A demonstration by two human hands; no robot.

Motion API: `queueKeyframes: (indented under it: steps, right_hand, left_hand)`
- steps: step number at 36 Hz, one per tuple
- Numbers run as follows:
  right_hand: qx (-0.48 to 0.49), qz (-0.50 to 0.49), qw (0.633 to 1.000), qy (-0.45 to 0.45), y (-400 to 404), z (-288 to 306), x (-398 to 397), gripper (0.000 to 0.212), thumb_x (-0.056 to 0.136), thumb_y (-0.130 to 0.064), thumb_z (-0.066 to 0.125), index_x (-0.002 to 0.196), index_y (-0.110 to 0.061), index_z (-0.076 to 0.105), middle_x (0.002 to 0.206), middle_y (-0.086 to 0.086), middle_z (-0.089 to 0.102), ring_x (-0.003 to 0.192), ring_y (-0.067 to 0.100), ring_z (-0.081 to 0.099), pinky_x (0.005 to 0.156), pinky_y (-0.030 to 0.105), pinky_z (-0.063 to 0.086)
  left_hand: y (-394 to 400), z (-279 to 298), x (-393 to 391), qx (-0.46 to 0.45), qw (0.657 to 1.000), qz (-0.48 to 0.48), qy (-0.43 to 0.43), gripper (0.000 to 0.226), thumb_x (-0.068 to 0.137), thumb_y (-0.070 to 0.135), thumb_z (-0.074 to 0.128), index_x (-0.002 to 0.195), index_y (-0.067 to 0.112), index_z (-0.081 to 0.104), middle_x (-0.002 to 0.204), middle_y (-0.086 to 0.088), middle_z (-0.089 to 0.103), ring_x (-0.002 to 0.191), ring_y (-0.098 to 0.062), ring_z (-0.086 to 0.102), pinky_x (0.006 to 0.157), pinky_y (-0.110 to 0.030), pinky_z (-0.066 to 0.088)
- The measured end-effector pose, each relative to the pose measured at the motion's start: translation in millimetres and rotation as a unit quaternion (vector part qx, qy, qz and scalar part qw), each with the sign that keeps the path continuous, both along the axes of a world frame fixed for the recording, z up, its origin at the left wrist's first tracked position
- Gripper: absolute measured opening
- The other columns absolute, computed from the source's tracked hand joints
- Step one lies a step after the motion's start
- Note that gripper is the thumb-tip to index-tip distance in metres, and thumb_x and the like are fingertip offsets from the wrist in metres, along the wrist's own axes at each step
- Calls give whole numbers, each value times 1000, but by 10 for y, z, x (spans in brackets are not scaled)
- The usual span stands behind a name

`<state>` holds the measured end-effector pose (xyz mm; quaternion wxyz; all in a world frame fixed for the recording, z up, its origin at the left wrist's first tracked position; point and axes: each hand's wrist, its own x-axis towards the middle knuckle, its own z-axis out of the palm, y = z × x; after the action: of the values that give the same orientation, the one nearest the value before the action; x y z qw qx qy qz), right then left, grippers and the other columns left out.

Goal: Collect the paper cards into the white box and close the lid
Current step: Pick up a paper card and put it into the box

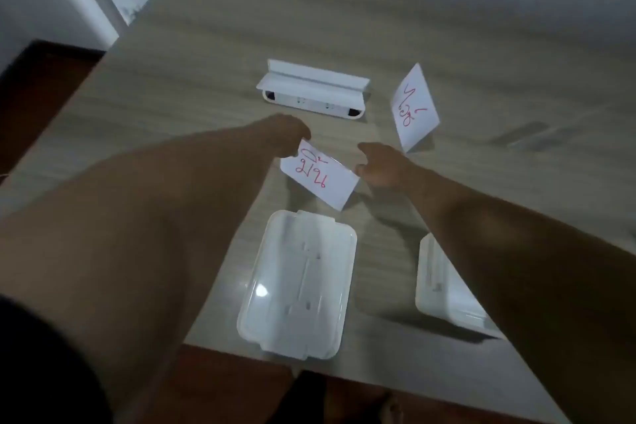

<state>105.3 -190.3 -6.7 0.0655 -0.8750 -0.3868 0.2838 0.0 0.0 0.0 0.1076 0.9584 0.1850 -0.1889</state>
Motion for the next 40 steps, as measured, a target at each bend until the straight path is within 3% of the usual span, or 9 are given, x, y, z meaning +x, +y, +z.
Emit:
queueKeyframes:
  steps: [3,8,15,19,25,28,32,34,40]
  right_hand:
    - [7,-16,1000,17,79,-149,-131,57,97,-29,46,148,-11,30,156,10,33,142,27,32,115,37,28]
    - [86,-33,996,-16,87,-282,-273,29,95,-15,47,121,-9,60,127,14,62,118,31,56,96,34,45]
    - [167,-49,983,-50,-82,8,-144,23,95,-9,49,108,-7,67,112,13,69,102,29,62,83,32,47]
    - [207,-62,973,-76,-396,339,-5,23,94,-7,52,109,-5,69,113,14,70,104,29,61,81,27,42]
    - [235,-64,959,-142,-1133,892,192,21,90,-8,57,104,-4,71,108,17,72,101,32,64,86,36,49]
    - [253,-84,952,-151,-1610,1152,241,20,91,-10,58,105,-6,72,109,14,73,100,30,65,87,36,50]
    - [253,-97,949,-161,-2279,1354,216,23,93,-11,55,110,-6,71,115,13,71,105,28,63,90,34,48]
    - [255,-107,947,-164,-2607,1381,174,24,93,-8,53,110,-5,70,116,14,70,107,28,62,93,35,47]
    - [209,-118,952,-189,-3404,1178,45,29,96,-10,52,120,-6,66,111,18,61,108,31,55,88,24,36]
  left_hand:
    - [34,-124,-47,-1,999,1,-35,32,88,19,63,119,14,68,126,-10,66,118,-31,59,99,-39,46]
    - [45,-229,-153,-77,993,22,-84,21,84,17,68,100,7,76,103,-17,74,101,-34,65,80,-30,45]
    - [-86,69,-144,-113,983,52,-132,22,80,16,72,99,6,76,98,-15,75,94,-30,68,79,-29,48]
    - [-376,423,-26,-121,975,56,-176,21,75,17,77,94,9,78,95,-11,76,91,-27,68,81,-34,53]
    - [-1056,944,138,-147,963,43,-220,20,74,21,78,94,14,79,89,-6,78,77,-19,66,62,-22,44]
    - [-1507,1163,172,-147,959,27,-243,23,75,21,77,97,14,79,93,-8,78,75,-18,64,66,-26,48]
    - [-2133,1302,203,-158,955,5,-252,24,74,21,79,97,16,79,94,-5,78,76,-16,64,62,-20,46]
    - [-2423,1321,210,-168,953,-3,-253,25,74,22,79,99,15,78,97,-4,77,85,-19,68,72,-27,52]
    - [-3194,1210,169,-160,964,-59,-205,28,85,25,70,107,10,76,110,-8,74,91,-15,61,78,-20,41]
